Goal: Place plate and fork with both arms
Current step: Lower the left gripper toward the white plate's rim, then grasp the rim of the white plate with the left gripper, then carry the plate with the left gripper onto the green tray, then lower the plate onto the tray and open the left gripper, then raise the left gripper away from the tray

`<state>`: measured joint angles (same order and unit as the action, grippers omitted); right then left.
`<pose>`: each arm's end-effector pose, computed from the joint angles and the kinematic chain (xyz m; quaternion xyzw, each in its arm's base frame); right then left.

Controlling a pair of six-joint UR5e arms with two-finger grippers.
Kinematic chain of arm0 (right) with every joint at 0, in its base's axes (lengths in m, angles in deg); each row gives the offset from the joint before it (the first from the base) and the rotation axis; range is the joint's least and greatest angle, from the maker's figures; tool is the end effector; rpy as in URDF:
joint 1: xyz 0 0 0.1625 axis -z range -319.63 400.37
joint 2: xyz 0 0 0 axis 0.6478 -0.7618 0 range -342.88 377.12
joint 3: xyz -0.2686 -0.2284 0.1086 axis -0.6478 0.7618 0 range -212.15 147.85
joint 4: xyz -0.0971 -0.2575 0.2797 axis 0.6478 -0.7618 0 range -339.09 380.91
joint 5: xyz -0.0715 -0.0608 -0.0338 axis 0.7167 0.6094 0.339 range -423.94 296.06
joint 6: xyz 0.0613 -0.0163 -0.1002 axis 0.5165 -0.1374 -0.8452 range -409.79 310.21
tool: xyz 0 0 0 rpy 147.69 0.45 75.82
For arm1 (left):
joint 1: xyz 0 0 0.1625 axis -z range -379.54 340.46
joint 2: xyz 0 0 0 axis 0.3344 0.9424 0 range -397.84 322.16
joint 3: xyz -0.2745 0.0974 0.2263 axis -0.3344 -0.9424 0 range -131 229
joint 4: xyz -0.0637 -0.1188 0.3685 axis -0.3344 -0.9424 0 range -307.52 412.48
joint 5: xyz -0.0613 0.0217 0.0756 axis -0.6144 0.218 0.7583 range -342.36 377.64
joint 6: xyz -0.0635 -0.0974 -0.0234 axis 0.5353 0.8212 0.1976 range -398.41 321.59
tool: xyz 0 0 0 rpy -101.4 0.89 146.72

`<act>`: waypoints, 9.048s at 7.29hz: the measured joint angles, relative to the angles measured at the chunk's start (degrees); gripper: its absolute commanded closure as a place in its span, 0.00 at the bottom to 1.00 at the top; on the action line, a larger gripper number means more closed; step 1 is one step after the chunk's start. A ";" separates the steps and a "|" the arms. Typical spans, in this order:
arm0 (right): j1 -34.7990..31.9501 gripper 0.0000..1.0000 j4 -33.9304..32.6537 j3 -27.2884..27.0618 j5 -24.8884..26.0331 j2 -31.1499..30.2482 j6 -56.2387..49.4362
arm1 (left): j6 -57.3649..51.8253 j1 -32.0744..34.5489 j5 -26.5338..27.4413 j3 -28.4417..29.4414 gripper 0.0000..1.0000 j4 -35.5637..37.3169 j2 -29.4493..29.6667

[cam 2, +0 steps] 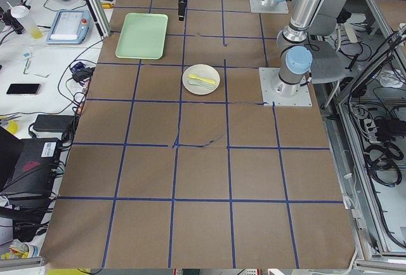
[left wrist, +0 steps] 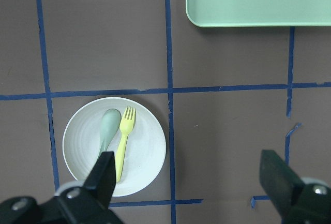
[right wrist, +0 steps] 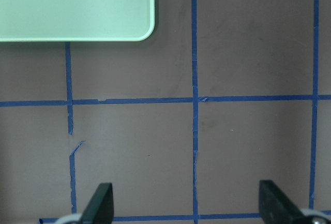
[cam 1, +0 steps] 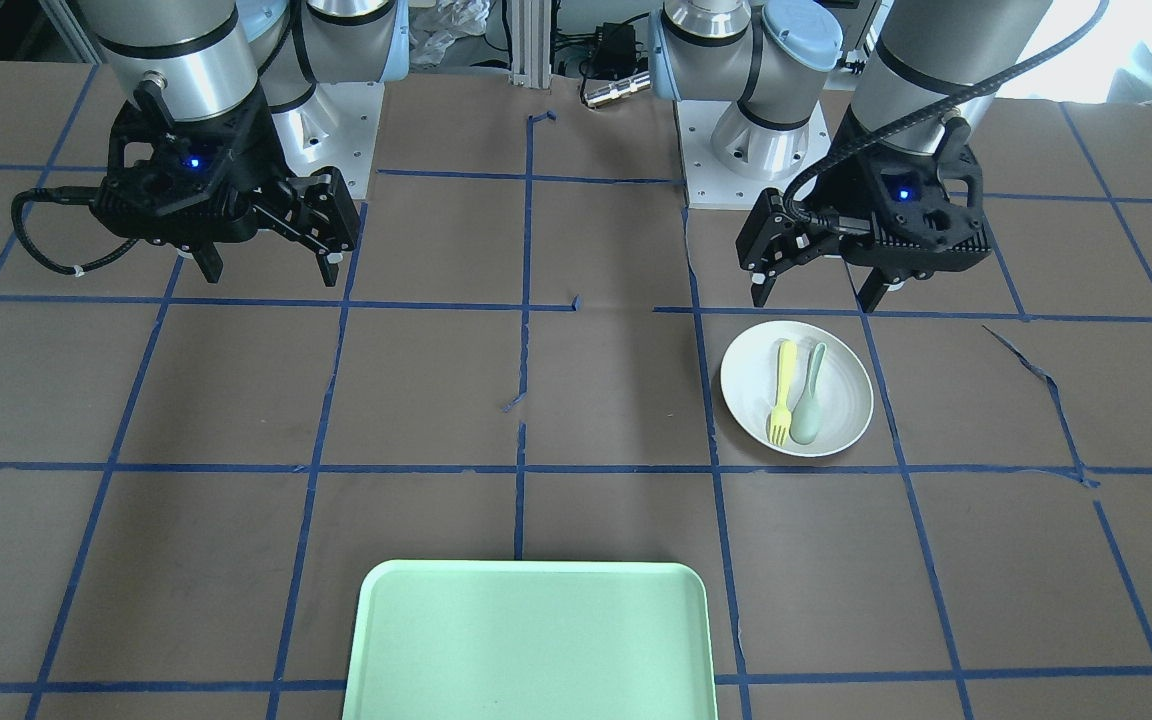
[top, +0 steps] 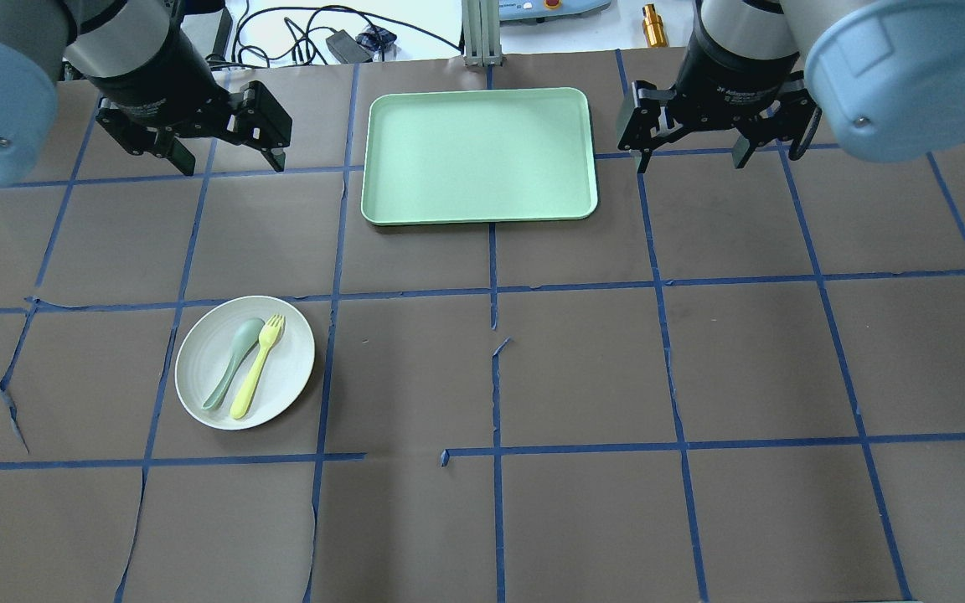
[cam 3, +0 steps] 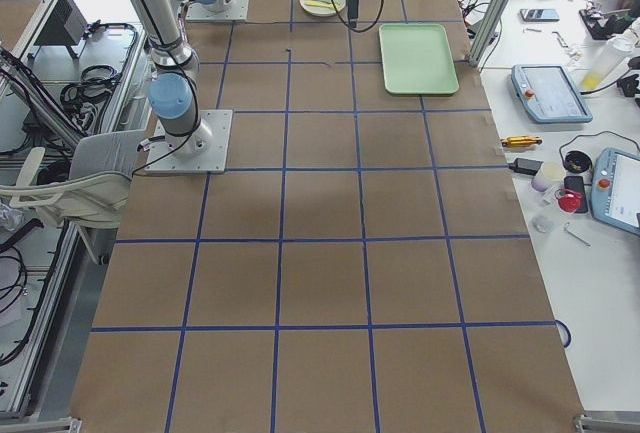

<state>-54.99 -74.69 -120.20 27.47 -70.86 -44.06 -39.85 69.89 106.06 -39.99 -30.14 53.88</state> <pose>0.1759 -0.4784 0.4224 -0.0038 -0.9988 0.0492 0.0076 -0.1316 -0.4943 0.4204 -0.0083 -0.9982 0.0585 0.0128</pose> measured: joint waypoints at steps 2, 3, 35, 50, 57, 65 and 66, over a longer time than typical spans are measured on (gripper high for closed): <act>0.00 0.00 -0.08 0.02 -0.03 0.00 0.06 | 0.01 0.04 0.09 -0.43 0.00 0.00 -0.21; 0.00 0.00 -0.02 0.03 -0.22 0.00 0.10 | 0.00 0.05 0.14 -0.69 0.00 0.00 -0.38; 0.00 0.00 0.16 -0.54 -0.36 -0.03 0.07 | -24.48 -26.09 -11.29 -28.62 1.00 28.91 12.28; -0.09 0.00 0.16 -0.70 -0.45 -0.01 0.07 | 4.88 3.00 -18.84 35.20 0.00 15.27 53.84; -0.09 0.00 0.16 -0.77 -0.39 -0.03 -0.01 | 7.85 3.19 -6.75 10.81 0.00 15.87 24.49; -0.25 0.00 -0.04 -0.94 0.07 -0.02 -0.03 | 9.79 3.97 0.47 0.89 0.00 0.30 2.79; -0.39 0.00 -1.35 -1.34 0.24 0.24 -0.01 | 9.79 3.99 0.45 0.94 0.00 0.10 2.87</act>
<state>-55.37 -76.05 -121.54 27.71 -70.62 -44.07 -30.06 73.88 106.51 -39.04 -30.04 56.75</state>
